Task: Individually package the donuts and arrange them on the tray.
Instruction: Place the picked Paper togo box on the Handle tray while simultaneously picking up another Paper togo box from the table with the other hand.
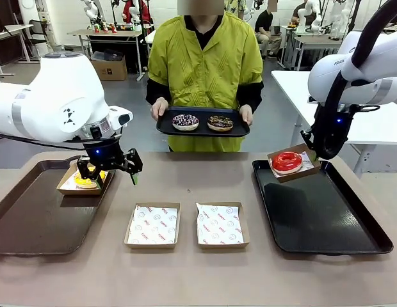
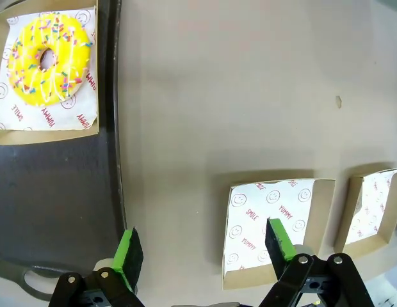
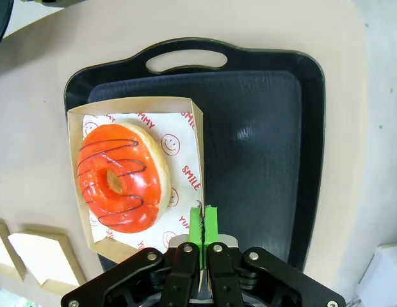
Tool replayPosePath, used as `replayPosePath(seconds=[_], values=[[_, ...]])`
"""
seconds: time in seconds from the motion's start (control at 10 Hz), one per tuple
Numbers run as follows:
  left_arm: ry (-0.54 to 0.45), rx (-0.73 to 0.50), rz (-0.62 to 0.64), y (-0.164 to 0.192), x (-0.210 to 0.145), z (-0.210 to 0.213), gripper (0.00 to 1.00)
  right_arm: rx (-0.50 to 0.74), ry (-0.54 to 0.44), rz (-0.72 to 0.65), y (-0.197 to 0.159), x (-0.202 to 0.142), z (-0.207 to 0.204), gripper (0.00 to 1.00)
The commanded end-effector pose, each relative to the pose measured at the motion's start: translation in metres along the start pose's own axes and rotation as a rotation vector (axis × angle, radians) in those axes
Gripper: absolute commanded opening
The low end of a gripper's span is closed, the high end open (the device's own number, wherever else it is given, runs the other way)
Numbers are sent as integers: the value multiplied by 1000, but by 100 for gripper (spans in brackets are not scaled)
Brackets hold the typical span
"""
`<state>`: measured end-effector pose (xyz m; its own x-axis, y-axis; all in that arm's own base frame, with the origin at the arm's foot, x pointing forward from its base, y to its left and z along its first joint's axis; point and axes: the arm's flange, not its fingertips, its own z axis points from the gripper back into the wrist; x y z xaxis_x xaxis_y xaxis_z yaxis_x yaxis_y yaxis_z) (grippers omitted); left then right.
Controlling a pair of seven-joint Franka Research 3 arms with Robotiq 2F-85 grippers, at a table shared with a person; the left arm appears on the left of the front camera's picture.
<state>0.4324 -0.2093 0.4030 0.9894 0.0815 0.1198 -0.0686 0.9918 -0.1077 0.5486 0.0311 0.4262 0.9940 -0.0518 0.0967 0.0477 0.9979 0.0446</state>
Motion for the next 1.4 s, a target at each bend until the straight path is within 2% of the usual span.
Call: replayPosePath(seconds=[0.0, 0.1, 0.3, 0.4, 0.6, 1.0, 1.3], values=[[2, 2, -6, -1, -2, 3, 100, -6, -3, 3, -1, -2, 1, 1], [0, 0, 0, 0, 0, 0, 100, -6, -3, 3, -1, -2, 1, 1], [-79, 69, -62, -17, -47, 0, 100, -18, -9, 1, 5, 2, -2, 1], [-91, 101, -106, -30, -70, 3, 100, -44, -15, -11, 13, 3, -4, 1], [-91, 127, -167, -43, -92, -1, 100, -34, -20, -19, 20, 7, -9, 1], [-37, 108, -144, -49, -88, -27, 100, -10, 20, -23, 31, 14, -34, 1], [-22, 50, -204, -42, -76, -45, 100, -3, 36, -22, 31, 14, -45, 1]])
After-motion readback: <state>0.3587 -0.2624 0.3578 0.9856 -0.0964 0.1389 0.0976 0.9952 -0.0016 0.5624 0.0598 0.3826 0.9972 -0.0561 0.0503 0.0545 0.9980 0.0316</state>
